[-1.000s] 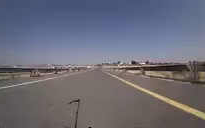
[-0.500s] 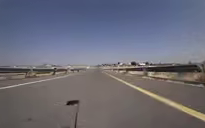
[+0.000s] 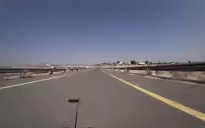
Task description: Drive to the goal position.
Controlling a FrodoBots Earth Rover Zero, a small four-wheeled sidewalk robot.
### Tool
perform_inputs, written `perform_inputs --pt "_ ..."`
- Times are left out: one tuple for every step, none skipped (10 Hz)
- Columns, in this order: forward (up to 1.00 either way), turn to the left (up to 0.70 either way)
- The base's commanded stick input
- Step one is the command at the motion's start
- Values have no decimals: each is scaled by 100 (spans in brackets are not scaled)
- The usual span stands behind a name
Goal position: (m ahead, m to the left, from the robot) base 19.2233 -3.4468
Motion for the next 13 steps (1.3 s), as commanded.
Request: perform_inputs --pt "100 0" --pt "100 0" --pt "100 0" --pt "100 0" --pt "100 0" --pt "100 0" --pt "100 0" --pt "100 0" --pt "100 0" --pt "100 0" --pt "100 0" --pt "100 0" --pt "100 0"
